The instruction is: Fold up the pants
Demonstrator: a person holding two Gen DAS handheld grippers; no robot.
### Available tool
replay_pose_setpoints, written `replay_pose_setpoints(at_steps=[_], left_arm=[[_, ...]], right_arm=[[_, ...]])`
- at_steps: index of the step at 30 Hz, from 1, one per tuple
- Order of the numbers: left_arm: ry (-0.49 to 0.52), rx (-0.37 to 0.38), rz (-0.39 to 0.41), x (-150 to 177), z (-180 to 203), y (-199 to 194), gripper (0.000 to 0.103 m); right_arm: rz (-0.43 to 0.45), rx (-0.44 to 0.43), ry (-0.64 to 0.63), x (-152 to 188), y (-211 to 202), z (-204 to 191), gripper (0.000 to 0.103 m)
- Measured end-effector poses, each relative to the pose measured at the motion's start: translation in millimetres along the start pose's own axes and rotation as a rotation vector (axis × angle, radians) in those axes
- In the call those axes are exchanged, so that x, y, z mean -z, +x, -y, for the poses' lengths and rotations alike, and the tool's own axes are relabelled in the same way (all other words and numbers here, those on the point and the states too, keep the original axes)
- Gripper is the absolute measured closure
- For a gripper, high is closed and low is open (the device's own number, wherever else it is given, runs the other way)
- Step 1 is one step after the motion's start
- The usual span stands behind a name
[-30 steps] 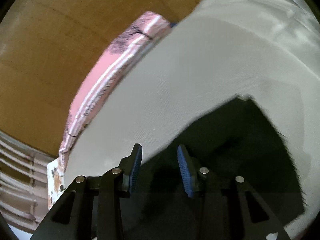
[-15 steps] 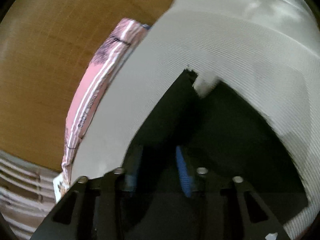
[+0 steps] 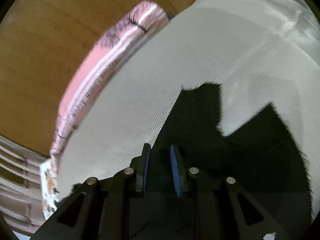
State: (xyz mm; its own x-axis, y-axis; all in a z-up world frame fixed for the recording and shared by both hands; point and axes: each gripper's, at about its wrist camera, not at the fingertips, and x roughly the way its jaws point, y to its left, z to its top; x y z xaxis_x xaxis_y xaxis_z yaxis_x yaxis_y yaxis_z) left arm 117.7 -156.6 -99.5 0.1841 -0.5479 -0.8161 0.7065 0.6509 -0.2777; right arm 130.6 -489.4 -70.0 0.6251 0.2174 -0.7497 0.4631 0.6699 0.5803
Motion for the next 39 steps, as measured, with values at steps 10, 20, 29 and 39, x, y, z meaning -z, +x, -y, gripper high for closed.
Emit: replay_pose_setpoints(at_steps=[10, 20, 29, 39], left_arm=[[0.0, -0.007, -0.001, 0, 2, 0, 0.086], [-0.002, -0.019, -0.009, -4, 4, 0, 0.086], [0.003, -0.044, -0.02, -6, 9, 1, 0.086], [0.115, -0.157, -0.027, -6, 37, 7, 0.086]], right_arm=[[0.027, 0.066, 0.147, 24, -41, 74, 0.081], [0.033, 0.02, 0.171, 23, -14, 80, 0.081], [0.089, 0.033, 0.06, 18, -36, 57, 0.099], [0.216, 0.175, 0.04, 52, -130, 83, 0.102]])
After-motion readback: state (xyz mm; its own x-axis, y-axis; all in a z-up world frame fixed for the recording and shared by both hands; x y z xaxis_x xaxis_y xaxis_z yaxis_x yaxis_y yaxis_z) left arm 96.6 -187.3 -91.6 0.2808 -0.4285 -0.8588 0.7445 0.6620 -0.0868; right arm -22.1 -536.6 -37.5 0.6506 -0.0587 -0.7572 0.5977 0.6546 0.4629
